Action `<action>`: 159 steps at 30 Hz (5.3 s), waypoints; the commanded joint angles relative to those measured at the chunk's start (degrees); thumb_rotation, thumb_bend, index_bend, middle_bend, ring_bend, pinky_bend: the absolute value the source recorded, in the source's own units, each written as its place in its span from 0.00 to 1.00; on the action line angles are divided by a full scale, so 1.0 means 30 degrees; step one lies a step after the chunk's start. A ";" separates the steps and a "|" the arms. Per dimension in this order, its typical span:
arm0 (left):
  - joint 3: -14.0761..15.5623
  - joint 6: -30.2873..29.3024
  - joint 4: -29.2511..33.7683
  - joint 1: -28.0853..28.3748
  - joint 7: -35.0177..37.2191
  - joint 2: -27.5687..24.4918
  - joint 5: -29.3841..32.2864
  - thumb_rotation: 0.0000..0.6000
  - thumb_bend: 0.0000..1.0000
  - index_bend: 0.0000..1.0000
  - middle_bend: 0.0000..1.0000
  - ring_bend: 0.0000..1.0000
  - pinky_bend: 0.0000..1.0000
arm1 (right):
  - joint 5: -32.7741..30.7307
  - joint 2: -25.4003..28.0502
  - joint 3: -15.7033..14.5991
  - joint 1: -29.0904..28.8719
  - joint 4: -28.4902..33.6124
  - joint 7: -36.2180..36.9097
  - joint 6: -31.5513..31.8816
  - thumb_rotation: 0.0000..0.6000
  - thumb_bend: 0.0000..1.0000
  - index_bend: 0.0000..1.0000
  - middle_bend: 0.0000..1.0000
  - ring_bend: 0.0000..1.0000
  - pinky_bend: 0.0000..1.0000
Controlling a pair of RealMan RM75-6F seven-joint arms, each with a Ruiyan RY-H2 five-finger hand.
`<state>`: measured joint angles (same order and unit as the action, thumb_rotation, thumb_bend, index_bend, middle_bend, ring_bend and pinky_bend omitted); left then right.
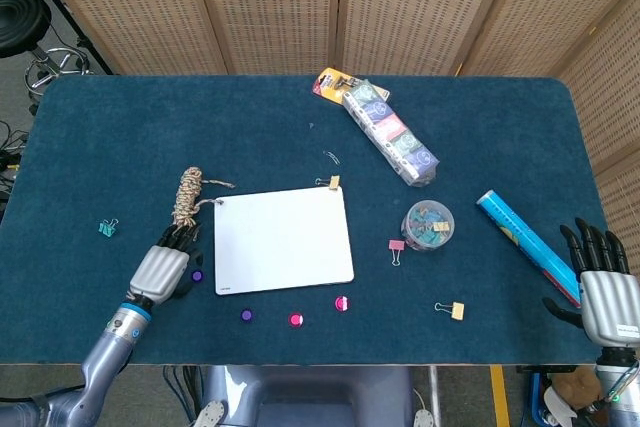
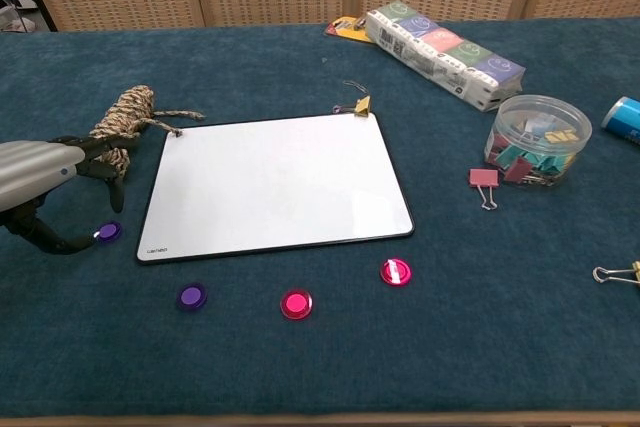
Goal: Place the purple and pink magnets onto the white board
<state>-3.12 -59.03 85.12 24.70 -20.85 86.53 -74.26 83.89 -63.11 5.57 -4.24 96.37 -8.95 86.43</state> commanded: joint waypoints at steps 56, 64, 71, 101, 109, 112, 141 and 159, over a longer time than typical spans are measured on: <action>-0.3625 0.2516 -0.2130 0.5540 -0.3436 0.2571 0.5002 1.00 0.39 0.55 0.00 0.00 0.00 | -0.1158 0.0534 0.0430 -0.0044 -0.0112 0.1148 -0.0486 1.00 0.00 0.00 0.00 0.00 0.00; -0.3296 0.2766 -0.3520 0.6035 -0.3267 0.3415 0.5810 1.00 0.37 0.44 0.00 0.00 0.00 | -0.1419 0.0603 0.0560 -0.0003 -0.0169 0.1362 -0.0463 1.00 0.00 0.00 0.00 0.00 0.00; -0.2898 0.2666 -0.3031 0.5847 -0.1563 0.2918 0.4700 1.00 0.31 0.18 0.00 0.00 0.00 | -0.1350 0.0673 0.0544 0.0029 -0.0086 0.1418 -0.0404 1.00 0.00 0.00 0.00 0.00 0.00; 0.3840 0.0088 0.1490 0.4131 0.5778 -0.2382 -0.8520 1.00 0.36 0.34 0.00 0.00 0.00 | -0.1364 0.0661 0.0470 -0.0007 0.0092 0.1226 -0.0536 1.00 0.00 0.00 0.00 0.00 0.00; 0.3980 0.0155 0.0893 0.3649 0.4469 -0.1468 -0.8329 1.00 0.36 0.34 0.00 0.00 0.00 | -0.1358 0.0691 0.0445 -0.0013 0.0121 0.1267 -0.0585 1.00 0.00 0.00 0.00 0.00 0.00; 0.3987 0.0083 0.0484 0.3411 0.4513 -0.0964 -0.8137 1.00 0.36 0.34 0.00 0.00 0.00 | -0.1346 0.0685 0.0438 -0.0013 0.0121 0.1239 -0.0576 1.00 0.00 0.00 0.00 0.00 0.00; 0.4031 0.0382 -0.0853 0.3094 0.4242 0.0546 -0.7855 1.00 0.36 0.35 0.00 0.00 0.00 | -0.1461 0.0702 0.0460 -0.0035 0.0090 0.1346 -0.0665 1.00 0.00 0.00 0.00 0.00 0.00; 0.3836 0.0092 -0.1263 0.2855 0.3811 0.1006 -0.7646 1.00 0.38 0.57 0.00 0.00 0.00 | -0.1504 0.0764 0.0483 -0.0031 0.0094 0.1489 -0.0685 1.00 0.00 0.00 0.00 0.00 0.00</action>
<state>8.46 -58.70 81.38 33.34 -9.33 89.51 -97.29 79.38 -60.82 7.01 -4.33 96.66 -4.47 84.36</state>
